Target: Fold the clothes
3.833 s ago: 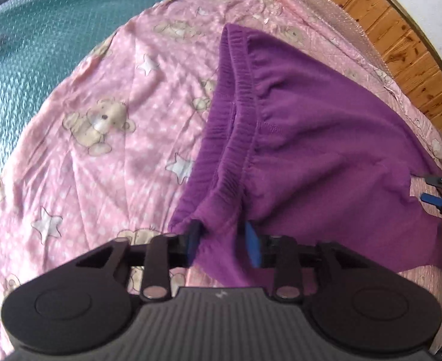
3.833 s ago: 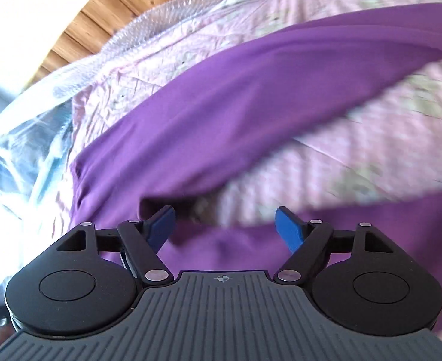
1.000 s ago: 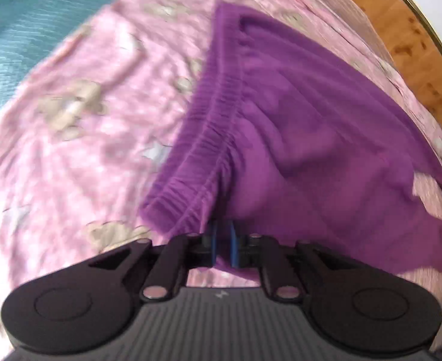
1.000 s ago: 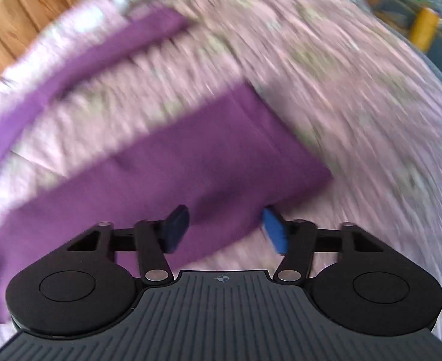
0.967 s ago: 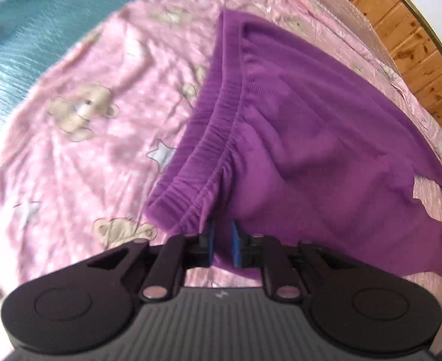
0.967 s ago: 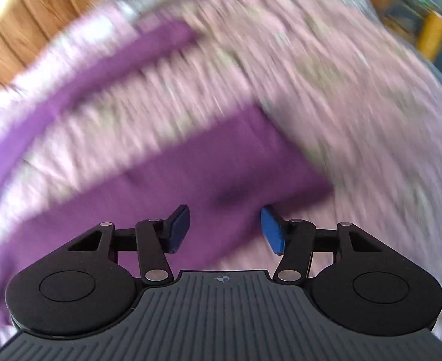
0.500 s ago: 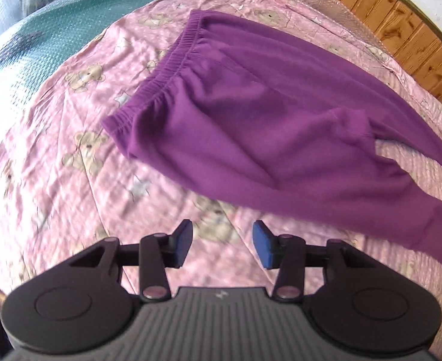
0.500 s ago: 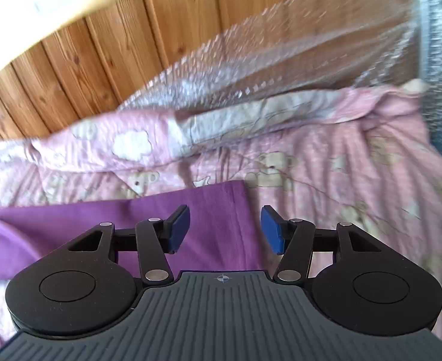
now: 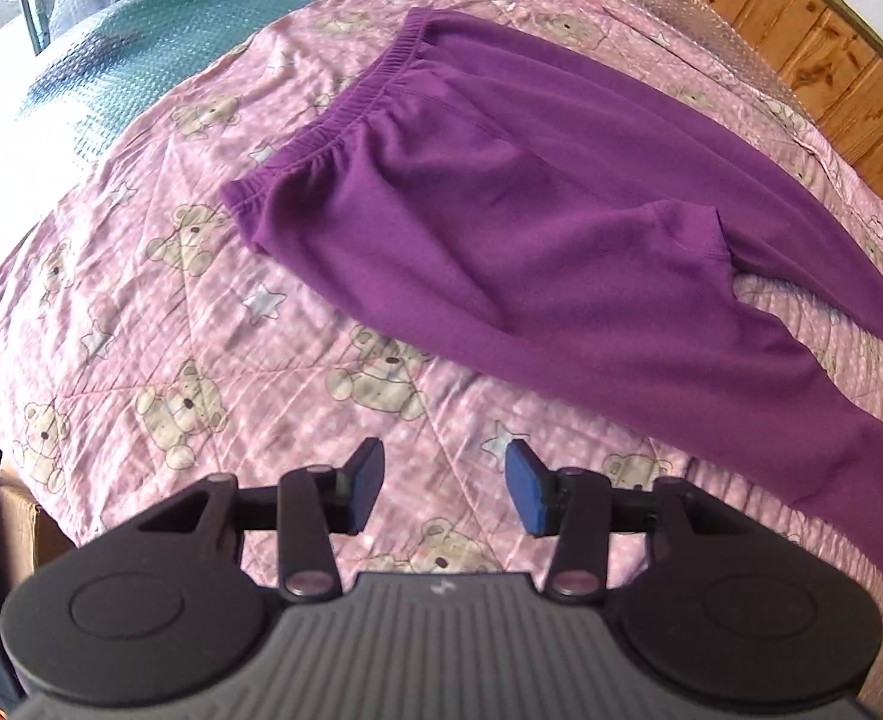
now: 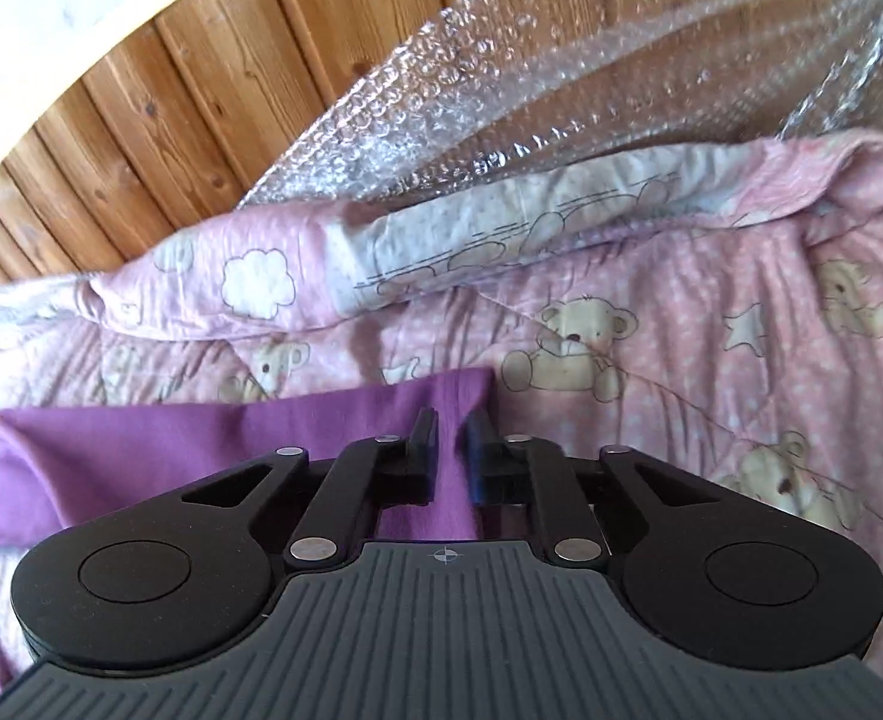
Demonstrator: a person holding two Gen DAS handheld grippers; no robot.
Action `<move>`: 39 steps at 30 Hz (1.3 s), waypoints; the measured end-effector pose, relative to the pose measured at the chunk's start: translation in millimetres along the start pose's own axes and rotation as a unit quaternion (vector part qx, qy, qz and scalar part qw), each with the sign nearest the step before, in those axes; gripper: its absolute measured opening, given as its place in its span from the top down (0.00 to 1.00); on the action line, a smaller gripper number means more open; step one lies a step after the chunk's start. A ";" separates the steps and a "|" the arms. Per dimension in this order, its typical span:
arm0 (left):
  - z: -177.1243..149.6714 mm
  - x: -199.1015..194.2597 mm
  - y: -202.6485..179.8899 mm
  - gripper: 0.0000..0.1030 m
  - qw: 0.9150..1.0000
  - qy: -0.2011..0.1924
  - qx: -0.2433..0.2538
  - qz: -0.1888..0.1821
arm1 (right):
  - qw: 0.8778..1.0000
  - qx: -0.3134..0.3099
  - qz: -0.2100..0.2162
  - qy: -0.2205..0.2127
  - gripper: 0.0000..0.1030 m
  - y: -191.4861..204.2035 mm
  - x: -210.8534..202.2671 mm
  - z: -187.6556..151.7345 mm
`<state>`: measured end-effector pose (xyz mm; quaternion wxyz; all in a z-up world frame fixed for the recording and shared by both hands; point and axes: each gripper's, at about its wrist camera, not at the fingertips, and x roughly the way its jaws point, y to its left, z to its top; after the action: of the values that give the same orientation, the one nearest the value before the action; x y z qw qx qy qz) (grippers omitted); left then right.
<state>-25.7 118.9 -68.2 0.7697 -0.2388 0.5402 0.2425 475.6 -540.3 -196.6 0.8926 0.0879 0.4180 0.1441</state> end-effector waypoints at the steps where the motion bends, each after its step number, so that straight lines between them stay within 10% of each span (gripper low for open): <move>1: 1.7 1.6 -8.0 0.56 1.000 0.002 0.006 -0.002 | 1.000 0.003 0.005 0.005 0.85 -2.0 3.6 1.5; 14: 12.5 18.4 -73.1 0.51 0.998 0.001 0.068 -0.013 | 0.993 0.032 0.097 0.061 0.74 -27.7 14.2 -3.7; 22: 18.7 28.7 -86.4 0.51 0.997 -0.001 0.068 -0.019 | 0.995 0.019 0.070 0.062 1.00 -19.3 24.4 16.2; 26: 29.8 24.5 -94.7 0.51 0.997 -0.022 0.062 -0.039 | 0.986 0.119 0.105 -0.047 1.00 -51.4 -42.2 43.7; 39: 89.5 53.1 -112.2 0.45 0.994 -0.051 -0.018 -0.096 | 0.982 0.156 0.096 -0.046 1.00 -52.6 -63.7 17.3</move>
<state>125.0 95.1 -79.6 0.8113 -0.2913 0.4704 0.1890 459.8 -611.6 -154.3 0.8684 0.2721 0.3834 0.1577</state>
